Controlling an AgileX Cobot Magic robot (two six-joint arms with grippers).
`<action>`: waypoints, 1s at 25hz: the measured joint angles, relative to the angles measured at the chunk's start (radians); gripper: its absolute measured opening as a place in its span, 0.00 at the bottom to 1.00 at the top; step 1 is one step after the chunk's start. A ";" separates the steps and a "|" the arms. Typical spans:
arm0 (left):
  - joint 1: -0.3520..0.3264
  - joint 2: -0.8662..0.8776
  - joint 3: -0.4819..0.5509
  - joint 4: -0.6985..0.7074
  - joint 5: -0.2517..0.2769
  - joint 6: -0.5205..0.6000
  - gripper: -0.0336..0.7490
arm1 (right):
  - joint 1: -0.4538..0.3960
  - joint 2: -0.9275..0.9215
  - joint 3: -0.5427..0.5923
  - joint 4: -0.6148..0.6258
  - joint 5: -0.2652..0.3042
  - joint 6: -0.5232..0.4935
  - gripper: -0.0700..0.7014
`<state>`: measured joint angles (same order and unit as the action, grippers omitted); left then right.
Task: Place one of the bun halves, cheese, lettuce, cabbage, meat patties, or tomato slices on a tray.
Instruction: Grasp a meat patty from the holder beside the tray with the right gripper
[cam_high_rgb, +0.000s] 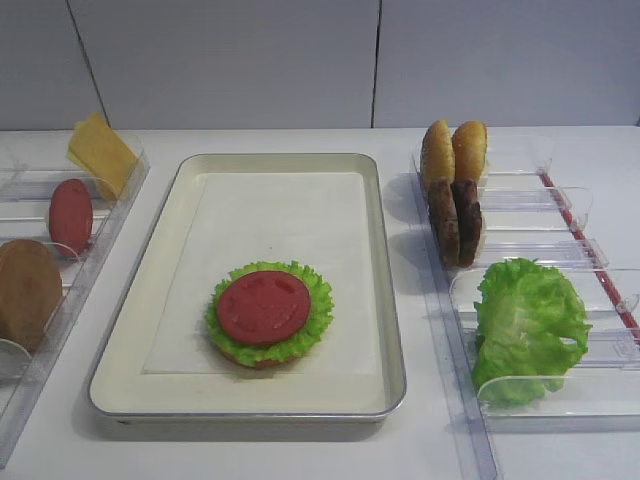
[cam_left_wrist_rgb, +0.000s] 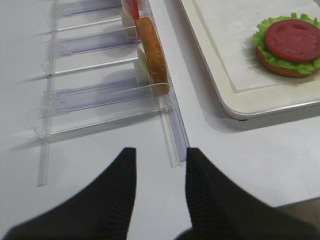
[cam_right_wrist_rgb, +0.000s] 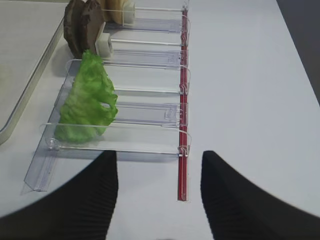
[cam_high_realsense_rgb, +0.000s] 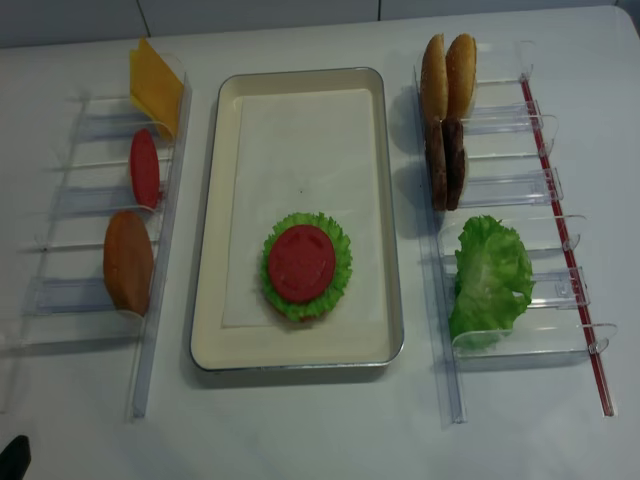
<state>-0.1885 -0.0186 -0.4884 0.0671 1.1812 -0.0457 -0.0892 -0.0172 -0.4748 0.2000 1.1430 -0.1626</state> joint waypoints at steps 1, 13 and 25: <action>0.000 0.000 0.000 0.000 0.000 0.000 0.33 | 0.000 0.000 0.000 0.000 0.000 0.000 0.60; 0.000 0.000 0.000 0.000 0.000 0.000 0.33 | 0.000 0.218 -0.116 0.000 0.008 0.000 0.60; 0.000 0.000 0.000 0.000 0.000 0.000 0.33 | 0.000 0.613 -0.304 0.064 0.015 0.000 0.60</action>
<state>-0.1885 -0.0186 -0.4884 0.0671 1.1812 -0.0457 -0.0892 0.5958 -0.7786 0.2640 1.1582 -0.1626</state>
